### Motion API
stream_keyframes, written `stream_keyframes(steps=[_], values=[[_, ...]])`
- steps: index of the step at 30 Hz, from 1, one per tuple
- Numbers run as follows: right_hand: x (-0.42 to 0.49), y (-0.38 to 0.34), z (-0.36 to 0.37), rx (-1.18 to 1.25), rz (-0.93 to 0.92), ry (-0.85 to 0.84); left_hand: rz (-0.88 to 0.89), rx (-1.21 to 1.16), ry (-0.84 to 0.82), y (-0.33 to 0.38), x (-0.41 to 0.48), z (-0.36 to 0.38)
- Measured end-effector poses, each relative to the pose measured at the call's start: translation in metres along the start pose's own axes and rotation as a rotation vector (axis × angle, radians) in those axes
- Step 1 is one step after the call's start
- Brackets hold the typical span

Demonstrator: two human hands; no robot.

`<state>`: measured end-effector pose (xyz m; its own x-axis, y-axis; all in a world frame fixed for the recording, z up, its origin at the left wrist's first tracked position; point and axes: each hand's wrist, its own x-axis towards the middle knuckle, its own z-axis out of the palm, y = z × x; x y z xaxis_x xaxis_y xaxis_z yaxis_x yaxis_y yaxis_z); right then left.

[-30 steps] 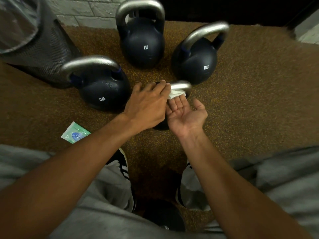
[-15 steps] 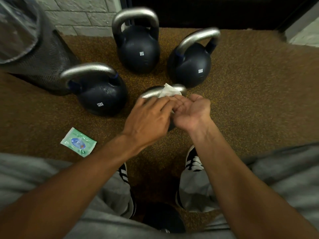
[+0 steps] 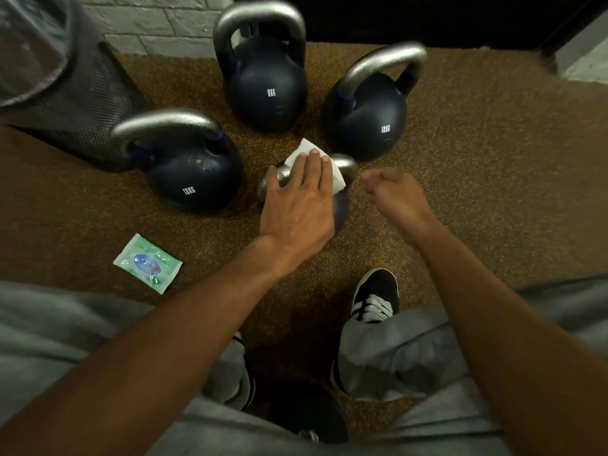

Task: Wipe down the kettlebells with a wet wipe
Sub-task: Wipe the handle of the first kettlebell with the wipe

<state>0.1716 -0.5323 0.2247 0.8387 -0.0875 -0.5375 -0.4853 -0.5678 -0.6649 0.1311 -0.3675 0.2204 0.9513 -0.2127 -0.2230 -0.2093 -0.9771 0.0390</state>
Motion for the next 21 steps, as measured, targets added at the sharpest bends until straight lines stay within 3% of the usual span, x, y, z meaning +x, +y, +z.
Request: stream_keyframes(steps=[6, 9, 12, 17, 21], values=[[0.014, 0.019, -0.007, -0.324, -0.406, -0.108, 0.067, -0.116, 0.001, -0.015, 0.023, -0.008], [0.012, 0.028, 0.003, -0.312, -0.418, -0.192, 0.094, -0.21, -0.055, -0.027, 0.041, -0.014], [0.013, 0.028, 0.005, -0.243, -0.393, -0.178, 0.057, -0.348, -0.15, -0.043, 0.057, -0.018], [0.013, 0.028, 0.005, -0.204, -0.364, -0.156, 0.01, -0.616, -0.166, -0.061, 0.064, -0.016], [0.014, 0.03, 0.009, -0.152, -0.356, -0.154, 0.262, -0.197, -0.001, -0.06, 0.042, -0.015]])
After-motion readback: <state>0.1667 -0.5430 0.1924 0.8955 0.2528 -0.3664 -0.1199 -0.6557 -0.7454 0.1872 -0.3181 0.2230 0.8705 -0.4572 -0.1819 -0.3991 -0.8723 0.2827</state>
